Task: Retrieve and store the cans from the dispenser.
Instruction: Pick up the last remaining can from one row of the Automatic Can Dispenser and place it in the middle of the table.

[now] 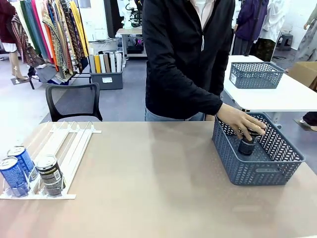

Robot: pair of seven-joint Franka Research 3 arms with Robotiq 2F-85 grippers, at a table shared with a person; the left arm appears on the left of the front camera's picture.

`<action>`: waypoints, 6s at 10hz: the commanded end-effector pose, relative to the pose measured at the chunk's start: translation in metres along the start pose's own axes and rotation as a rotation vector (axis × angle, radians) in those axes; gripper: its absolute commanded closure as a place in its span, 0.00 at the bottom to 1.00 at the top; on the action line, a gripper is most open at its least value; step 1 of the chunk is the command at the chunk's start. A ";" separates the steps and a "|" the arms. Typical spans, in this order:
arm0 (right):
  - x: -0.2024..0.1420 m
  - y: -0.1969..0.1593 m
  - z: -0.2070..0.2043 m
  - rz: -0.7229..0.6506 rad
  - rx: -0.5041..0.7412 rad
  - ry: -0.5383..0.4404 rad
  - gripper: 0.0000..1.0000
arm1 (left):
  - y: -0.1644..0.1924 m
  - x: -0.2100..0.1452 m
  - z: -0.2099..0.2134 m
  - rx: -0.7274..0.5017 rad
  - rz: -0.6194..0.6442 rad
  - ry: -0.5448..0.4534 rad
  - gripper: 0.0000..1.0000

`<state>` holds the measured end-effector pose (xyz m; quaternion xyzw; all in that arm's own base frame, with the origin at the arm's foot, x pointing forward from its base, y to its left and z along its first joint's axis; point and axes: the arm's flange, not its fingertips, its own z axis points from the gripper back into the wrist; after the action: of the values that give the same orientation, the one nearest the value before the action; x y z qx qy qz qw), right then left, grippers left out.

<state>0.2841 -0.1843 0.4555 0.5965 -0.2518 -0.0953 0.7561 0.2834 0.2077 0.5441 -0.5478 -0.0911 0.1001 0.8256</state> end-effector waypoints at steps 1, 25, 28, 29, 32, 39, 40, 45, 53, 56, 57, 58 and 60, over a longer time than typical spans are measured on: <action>0.003 0.004 -0.001 0.011 0.024 -0.014 0.00 | 0.000 0.000 0.000 0.000 -0.001 0.000 0.00; 0.003 0.004 -0.001 0.011 0.024 -0.014 0.00 | 0.004 0.000 -0.317 1.099 -0.298 0.184 0.00; 0.003 0.004 -0.001 0.011 0.024 -0.014 0.00 | 0.017 -0.001 -0.326 1.103 -0.309 0.181 0.00; 0.003 0.004 -0.001 0.011 0.024 -0.014 0.00 | 0.019 0.001 -0.329 1.115 -0.298 0.199 0.00; 0.003 0.004 -0.001 0.011 0.024 -0.014 0.00 | 0.022 -0.003 -0.328 1.140 -0.279 0.233 0.00; 0.003 0.004 -0.001 0.011 0.024 -0.014 0.00 | 0.027 -0.006 -0.330 1.136 -0.274 0.249 1.00; 0.003 0.004 -0.001 0.011 0.024 -0.014 0.00 | 0.027 -0.005 -0.330 1.141 -0.265 0.258 1.00; 0.003 0.004 -0.001 0.011 0.024 -0.014 0.00 | 0.009 -0.002 -0.322 1.107 -0.291 0.227 1.00; 0.003 0.004 -0.001 0.011 0.024 -0.014 0.00 | -0.148 0.009 -0.231 1.006 -0.313 0.136 1.00; 0.003 0.004 -0.001 0.011 0.024 -0.014 0.00 | -0.154 -0.006 -0.237 1.052 -0.331 0.148 1.00; 0.003 0.004 -0.001 0.011 0.024 -0.014 0.00 | -0.154 -0.006 -0.237 1.052 -0.331 0.148 1.00; 0.003 0.004 -0.001 0.011 0.024 -0.014 0.00 | -0.151 -0.001 -0.238 1.054 -0.320 0.156 1.00; 0.003 0.004 -0.001 0.011 0.024 -0.014 0.00 | -0.170 -0.015 -0.299 1.023 -0.466 0.238 1.00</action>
<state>0.2844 -0.1838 0.4557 0.5962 -0.2512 -0.0948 0.7566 0.3553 -0.0888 0.5843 -0.0449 -0.0425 -0.0762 0.9952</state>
